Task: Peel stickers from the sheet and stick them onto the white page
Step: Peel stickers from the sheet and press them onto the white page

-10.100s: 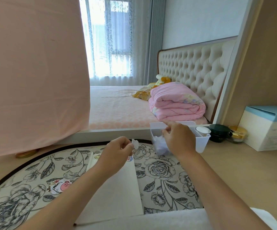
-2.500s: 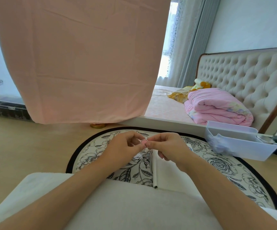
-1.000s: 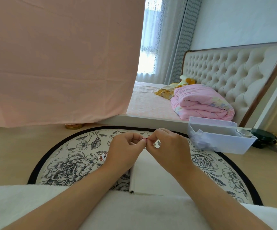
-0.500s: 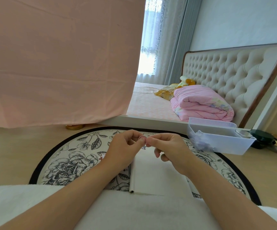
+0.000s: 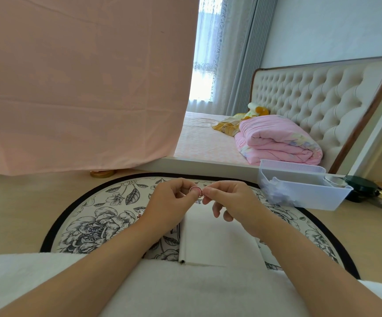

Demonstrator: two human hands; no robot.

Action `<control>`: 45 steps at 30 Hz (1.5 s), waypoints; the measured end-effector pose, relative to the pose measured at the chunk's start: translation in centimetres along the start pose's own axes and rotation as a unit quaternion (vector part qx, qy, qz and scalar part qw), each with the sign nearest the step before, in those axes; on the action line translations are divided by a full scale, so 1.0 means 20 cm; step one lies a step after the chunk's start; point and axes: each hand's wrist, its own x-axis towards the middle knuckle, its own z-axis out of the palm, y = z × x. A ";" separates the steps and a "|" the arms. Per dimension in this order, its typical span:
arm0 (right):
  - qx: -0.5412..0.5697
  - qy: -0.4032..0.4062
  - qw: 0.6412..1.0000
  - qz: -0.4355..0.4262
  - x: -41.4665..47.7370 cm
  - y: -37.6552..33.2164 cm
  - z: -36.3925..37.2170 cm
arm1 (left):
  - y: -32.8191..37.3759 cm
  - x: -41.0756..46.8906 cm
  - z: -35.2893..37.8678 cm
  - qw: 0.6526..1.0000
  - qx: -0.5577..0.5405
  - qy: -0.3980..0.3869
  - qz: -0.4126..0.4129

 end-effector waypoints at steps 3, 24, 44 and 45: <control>-0.017 -0.001 1.000 -0.002 0.00 0.00 0.00 | 0.00 0.00 0.00 1.000 0.003 -0.007 0.003; -0.316 0.115 0.929 -0.154 0.01 0.03 0.05 | 0.00 0.00 0.03 0.998 0.054 0.019 0.022; -0.277 0.145 0.940 -0.138 0.02 0.04 0.07 | 0.02 -0.02 0.04 0.991 0.121 0.053 0.008; -0.284 0.144 0.938 -0.140 0.01 0.04 0.07 | 0.02 -0.02 0.04 0.992 0.113 0.051 0.004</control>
